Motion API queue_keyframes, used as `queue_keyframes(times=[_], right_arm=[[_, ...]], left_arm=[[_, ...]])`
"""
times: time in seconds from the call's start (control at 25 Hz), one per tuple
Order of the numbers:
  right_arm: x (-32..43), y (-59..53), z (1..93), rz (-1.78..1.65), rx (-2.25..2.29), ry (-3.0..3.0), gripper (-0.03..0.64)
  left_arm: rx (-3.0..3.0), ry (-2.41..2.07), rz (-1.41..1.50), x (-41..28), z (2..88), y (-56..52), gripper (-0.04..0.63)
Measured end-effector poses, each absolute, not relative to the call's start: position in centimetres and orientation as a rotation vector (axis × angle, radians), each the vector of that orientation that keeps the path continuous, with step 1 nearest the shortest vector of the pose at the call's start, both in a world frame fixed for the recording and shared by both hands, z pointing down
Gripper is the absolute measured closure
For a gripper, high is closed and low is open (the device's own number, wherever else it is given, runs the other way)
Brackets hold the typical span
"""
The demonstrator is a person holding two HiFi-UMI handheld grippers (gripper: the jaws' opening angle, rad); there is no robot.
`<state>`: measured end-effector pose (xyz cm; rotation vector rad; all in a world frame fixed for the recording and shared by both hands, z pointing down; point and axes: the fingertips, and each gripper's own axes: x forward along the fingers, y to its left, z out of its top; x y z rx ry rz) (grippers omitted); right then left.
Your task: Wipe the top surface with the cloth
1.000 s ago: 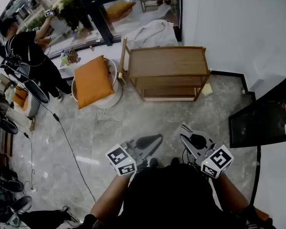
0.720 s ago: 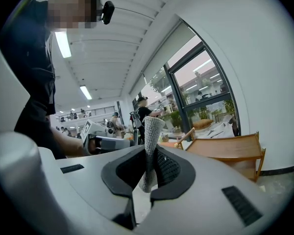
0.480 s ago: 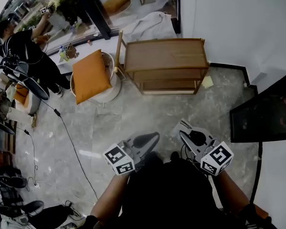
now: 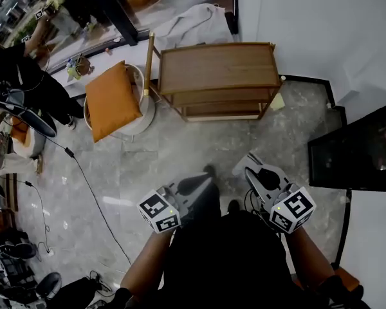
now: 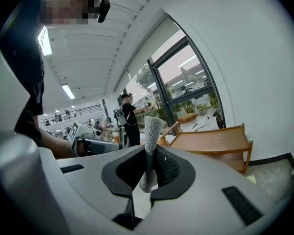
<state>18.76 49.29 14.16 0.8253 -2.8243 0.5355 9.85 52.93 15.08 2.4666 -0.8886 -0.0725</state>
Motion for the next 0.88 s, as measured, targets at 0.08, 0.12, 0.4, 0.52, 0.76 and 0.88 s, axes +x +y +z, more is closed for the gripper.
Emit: queue_keyframes(times=[0.08,0.12,0.4,0.52,0.76,0.88], right_arm=[[17.9,47.2,14.1,0.533,0.852,-2.807,0.580],[17.3,46.0,13.9,0.526,0.865,-2.798,0.580],[11.0,37.9,12.9,0.432,0.915,-2.733,0.580],[9.0,34.7,12.2,0.408,0.960,-2.714,0.580],[6.4,29.9,12.1,0.416,1.030,-2.657,0.580],[5.8,27.6,12.4,0.447,1.053,-2.638,0.580]], left_arm=[[2.470,-0.884,-0.079,9.0,15.3,50.8,0.584],[2.472,-0.879,-0.084,8.5,15.4,49.6,0.583],[2.510,-0.866,-0.107,2.8,15.1,41.1,0.583],[2.524,-0.820,-0.108,1.1,14.9,38.0,0.583],[2.539,-0.762,-0.123,-1.5,15.0,33.0,0.583],[2.534,-0.774,-0.158,-2.8,14.7,30.7,0.583]])
